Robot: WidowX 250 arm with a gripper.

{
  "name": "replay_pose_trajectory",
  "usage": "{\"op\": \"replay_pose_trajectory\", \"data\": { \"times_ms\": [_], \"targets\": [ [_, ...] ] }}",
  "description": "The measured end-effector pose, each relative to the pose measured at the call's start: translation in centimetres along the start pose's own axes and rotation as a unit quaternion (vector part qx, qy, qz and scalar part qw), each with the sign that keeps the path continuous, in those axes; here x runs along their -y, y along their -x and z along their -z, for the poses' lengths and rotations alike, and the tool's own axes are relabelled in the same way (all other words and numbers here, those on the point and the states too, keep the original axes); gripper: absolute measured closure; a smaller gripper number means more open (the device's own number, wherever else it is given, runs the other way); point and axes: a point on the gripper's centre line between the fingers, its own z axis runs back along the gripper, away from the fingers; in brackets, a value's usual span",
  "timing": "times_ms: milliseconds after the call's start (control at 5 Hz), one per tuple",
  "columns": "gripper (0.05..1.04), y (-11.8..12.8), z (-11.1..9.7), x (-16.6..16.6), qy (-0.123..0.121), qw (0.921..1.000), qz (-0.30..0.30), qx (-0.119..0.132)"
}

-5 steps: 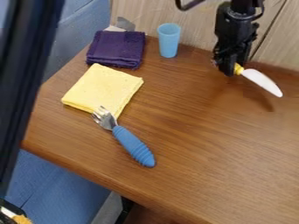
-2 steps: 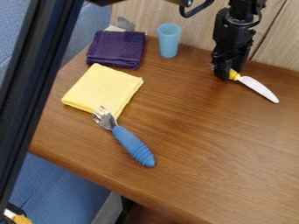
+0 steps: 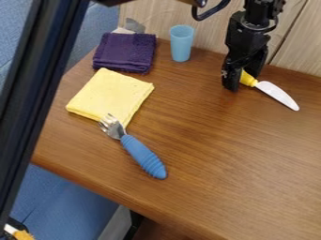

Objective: Move the objet to the right side of the table

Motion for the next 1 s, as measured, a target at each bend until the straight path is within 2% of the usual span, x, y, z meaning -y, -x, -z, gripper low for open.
{"op": "replay_pose_trajectory", "data": {
  "times_ms": [200,600,1000],
  "targets": [
    [0.083,-0.3,-2.0,-0.1,0.017,0.9998,-0.002,0.009],
    [0.083,-0.7,-7.4,-2.0,0.075,0.9967,-0.017,0.026],
    [0.083,-0.8,-7.4,-2.0,0.074,0.9967,-0.018,0.026]
  ]
}}
